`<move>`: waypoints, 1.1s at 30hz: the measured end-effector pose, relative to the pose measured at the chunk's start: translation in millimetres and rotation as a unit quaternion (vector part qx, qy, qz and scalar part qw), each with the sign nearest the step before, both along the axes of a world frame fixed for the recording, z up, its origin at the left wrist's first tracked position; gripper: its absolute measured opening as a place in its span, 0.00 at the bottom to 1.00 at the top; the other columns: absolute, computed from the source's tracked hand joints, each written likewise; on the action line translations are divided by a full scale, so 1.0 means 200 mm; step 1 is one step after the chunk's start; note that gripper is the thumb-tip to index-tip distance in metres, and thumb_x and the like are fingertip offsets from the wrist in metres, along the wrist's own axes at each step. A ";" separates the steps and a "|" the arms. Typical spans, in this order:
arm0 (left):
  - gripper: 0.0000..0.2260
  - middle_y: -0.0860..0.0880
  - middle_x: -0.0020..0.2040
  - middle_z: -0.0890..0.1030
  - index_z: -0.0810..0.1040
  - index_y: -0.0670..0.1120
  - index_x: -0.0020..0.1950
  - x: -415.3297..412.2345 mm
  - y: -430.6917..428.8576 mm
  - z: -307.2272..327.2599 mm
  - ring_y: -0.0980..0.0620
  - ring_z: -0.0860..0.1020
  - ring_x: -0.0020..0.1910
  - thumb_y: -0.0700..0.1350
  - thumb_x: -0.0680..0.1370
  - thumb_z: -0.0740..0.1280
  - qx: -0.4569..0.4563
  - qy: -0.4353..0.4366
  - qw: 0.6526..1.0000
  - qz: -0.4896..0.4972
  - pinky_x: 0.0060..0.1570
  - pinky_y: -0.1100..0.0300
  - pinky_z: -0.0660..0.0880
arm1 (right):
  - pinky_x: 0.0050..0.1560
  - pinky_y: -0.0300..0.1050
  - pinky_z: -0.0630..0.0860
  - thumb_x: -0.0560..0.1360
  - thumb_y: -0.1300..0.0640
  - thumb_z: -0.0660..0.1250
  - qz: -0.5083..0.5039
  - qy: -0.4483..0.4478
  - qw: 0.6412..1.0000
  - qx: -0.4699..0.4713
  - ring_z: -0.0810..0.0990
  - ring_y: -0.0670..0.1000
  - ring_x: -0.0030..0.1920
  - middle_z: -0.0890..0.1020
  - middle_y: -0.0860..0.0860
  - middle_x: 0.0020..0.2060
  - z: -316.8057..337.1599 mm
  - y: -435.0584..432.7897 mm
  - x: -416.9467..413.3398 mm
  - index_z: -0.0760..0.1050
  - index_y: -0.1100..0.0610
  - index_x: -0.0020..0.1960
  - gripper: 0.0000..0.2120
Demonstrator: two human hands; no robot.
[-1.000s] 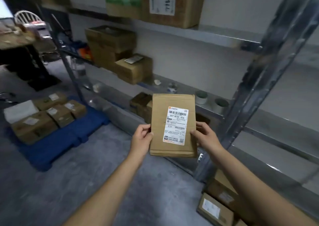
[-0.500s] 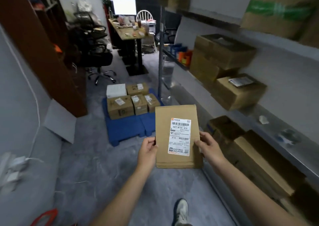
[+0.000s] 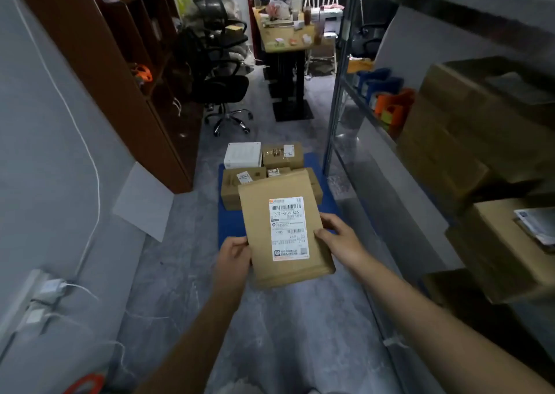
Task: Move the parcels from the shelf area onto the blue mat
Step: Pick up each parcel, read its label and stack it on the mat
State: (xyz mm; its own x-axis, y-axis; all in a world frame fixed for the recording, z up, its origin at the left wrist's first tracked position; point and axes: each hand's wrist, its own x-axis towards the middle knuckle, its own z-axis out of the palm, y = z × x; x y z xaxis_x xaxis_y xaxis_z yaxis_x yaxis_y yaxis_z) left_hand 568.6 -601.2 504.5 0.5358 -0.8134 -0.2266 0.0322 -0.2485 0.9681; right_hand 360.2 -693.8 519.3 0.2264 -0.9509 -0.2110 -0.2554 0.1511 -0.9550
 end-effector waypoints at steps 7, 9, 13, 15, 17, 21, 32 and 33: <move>0.08 0.59 0.30 0.76 0.73 0.47 0.39 0.11 -0.38 -0.14 0.63 0.75 0.32 0.38 0.77 0.65 -0.005 0.037 0.995 0.097 0.39 0.55 0.76 | 0.48 0.36 0.72 0.77 0.60 0.66 0.076 0.015 0.997 0.024 0.77 0.46 0.58 0.79 0.47 0.55 -0.07 -0.55 0.26 0.74 0.53 0.61 0.14; 0.12 0.59 0.30 0.76 0.75 0.51 0.36 0.18 -0.51 -0.19 0.64 0.76 0.32 0.39 0.78 0.65 0.001 0.048 0.993 0.107 0.39 0.57 0.78 | 0.46 0.35 0.71 0.77 0.60 0.66 0.088 0.035 0.995 0.026 0.77 0.46 0.57 0.79 0.48 0.56 -0.09 -0.72 0.35 0.74 0.52 0.62 0.14; 0.11 0.59 0.29 0.77 0.74 0.49 0.36 0.36 -0.82 -0.31 0.61 0.78 0.35 0.39 0.78 0.66 0.016 0.078 0.985 0.153 0.37 0.59 0.79 | 0.47 0.36 0.72 0.77 0.59 0.66 0.120 0.078 0.989 0.023 0.76 0.48 0.55 0.77 0.48 0.55 -0.16 -1.09 0.60 0.74 0.52 0.64 0.15; 0.11 0.56 0.30 0.77 0.73 0.48 0.35 0.47 -0.97 -0.38 0.57 0.77 0.36 0.38 0.77 0.67 0.034 0.092 0.978 0.182 0.37 0.58 0.80 | 0.52 0.41 0.73 0.78 0.60 0.66 0.141 0.104 0.984 0.020 0.76 0.51 0.54 0.76 0.52 0.55 -0.20 -1.27 0.75 0.73 0.53 0.65 0.16; 0.12 0.48 0.34 0.75 0.71 0.46 0.34 0.58 -1.13 -0.46 0.54 0.76 0.37 0.37 0.76 0.67 0.056 0.112 0.970 0.207 0.41 0.53 0.81 | 0.54 0.45 0.73 0.77 0.62 0.66 0.165 0.137 0.977 0.017 0.75 0.51 0.52 0.75 0.53 0.53 -0.26 -1.46 0.90 0.74 0.55 0.64 0.15; 0.08 0.43 0.43 0.77 0.72 0.42 0.40 0.84 -1.40 -0.60 0.49 0.79 0.45 0.38 0.77 0.68 0.113 0.157 0.952 0.238 0.39 0.56 0.82 | 0.41 0.36 0.73 0.76 0.64 0.68 0.215 0.170 0.961 0.030 0.75 0.50 0.47 0.75 0.48 0.43 -0.40 -1.82 1.21 0.75 0.58 0.59 0.12; 0.13 0.43 0.54 0.79 0.74 0.41 0.59 1.16 -1.98 -1.38 0.47 0.81 0.54 0.40 0.77 0.71 0.180 0.244 0.895 0.327 0.48 0.47 0.82 | 0.46 0.34 0.71 0.77 0.62 0.66 0.292 0.206 0.934 0.008 0.75 0.44 0.49 0.75 0.47 0.50 -1.34 -2.48 1.73 0.76 0.54 0.61 0.14; 0.12 0.43 0.54 0.79 0.73 0.41 0.57 1.16 -2.02 -1.50 0.46 0.81 0.54 0.39 0.76 0.70 0.189 0.245 0.891 0.333 0.48 0.46 0.82 | 0.47 0.38 0.72 0.77 0.62 0.66 0.304 0.217 0.928 0.014 0.76 0.49 0.50 0.76 0.51 0.51 -1.49 -2.51 1.74 0.75 0.55 0.62 0.14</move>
